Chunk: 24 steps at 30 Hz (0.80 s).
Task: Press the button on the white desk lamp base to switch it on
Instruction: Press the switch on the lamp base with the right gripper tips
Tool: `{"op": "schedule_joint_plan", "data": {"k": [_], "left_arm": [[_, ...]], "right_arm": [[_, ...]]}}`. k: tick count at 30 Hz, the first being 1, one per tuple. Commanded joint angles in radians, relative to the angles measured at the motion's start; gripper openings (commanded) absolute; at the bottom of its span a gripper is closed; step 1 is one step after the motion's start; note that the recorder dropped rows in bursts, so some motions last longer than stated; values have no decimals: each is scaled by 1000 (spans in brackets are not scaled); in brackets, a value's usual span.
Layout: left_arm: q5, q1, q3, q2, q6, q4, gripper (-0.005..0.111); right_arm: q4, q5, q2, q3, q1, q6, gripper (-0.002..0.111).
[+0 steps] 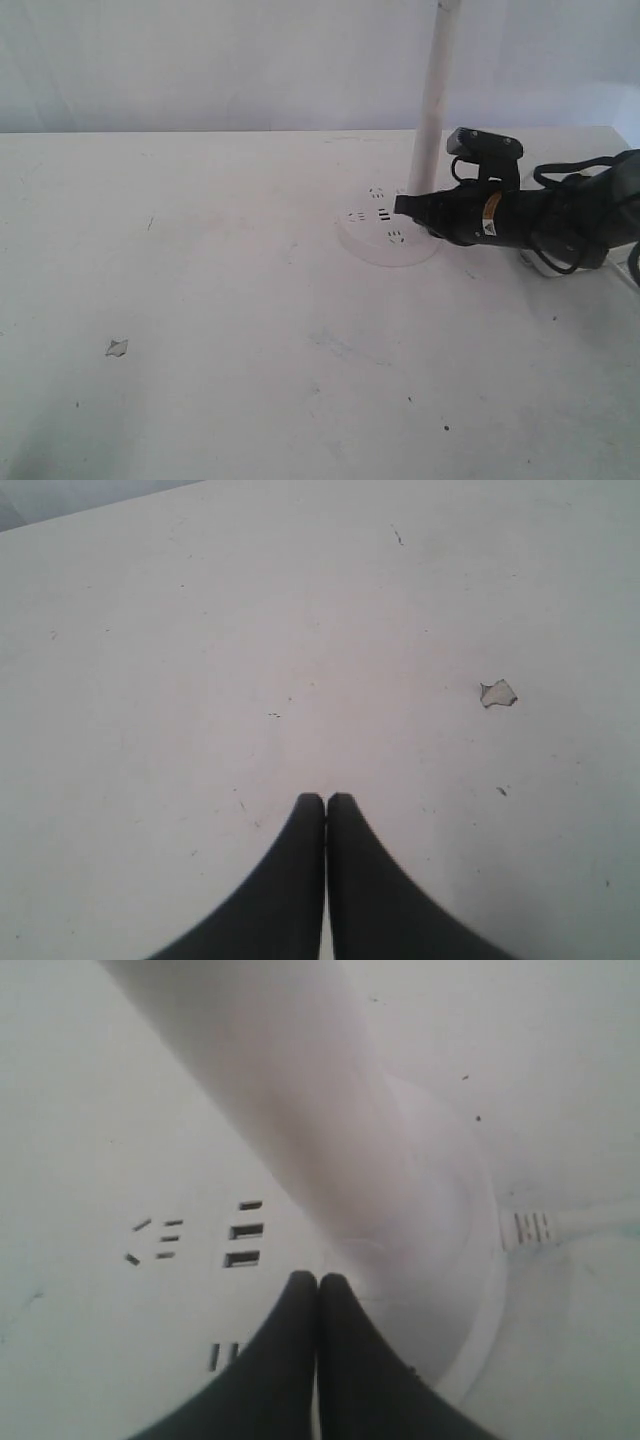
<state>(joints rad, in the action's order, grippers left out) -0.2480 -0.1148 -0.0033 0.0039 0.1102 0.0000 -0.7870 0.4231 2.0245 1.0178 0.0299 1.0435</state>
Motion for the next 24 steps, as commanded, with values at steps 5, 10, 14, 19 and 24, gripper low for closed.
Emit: {"op": "schedule_joint_plan", "data": {"k": [5,10,14,19,24], "left_arm": [[2,-3,3,-4,-1,-6,0],[2,-3,3,-4,-1,-6,0],[2,-3,3,-4,-1,-6,0],[2,-3,3,-4,-1,-6,0],[2,-3,3,-4,-1,-6,0]], "right_arm": [[-70,-56,13,8,1,67,0],[-70,-50,13,8,1,67,0],[-153,152,11,8,1,67,0],[-282,541,9,4,1,59,0],[-531,798,2,4,2,73,0]]}}
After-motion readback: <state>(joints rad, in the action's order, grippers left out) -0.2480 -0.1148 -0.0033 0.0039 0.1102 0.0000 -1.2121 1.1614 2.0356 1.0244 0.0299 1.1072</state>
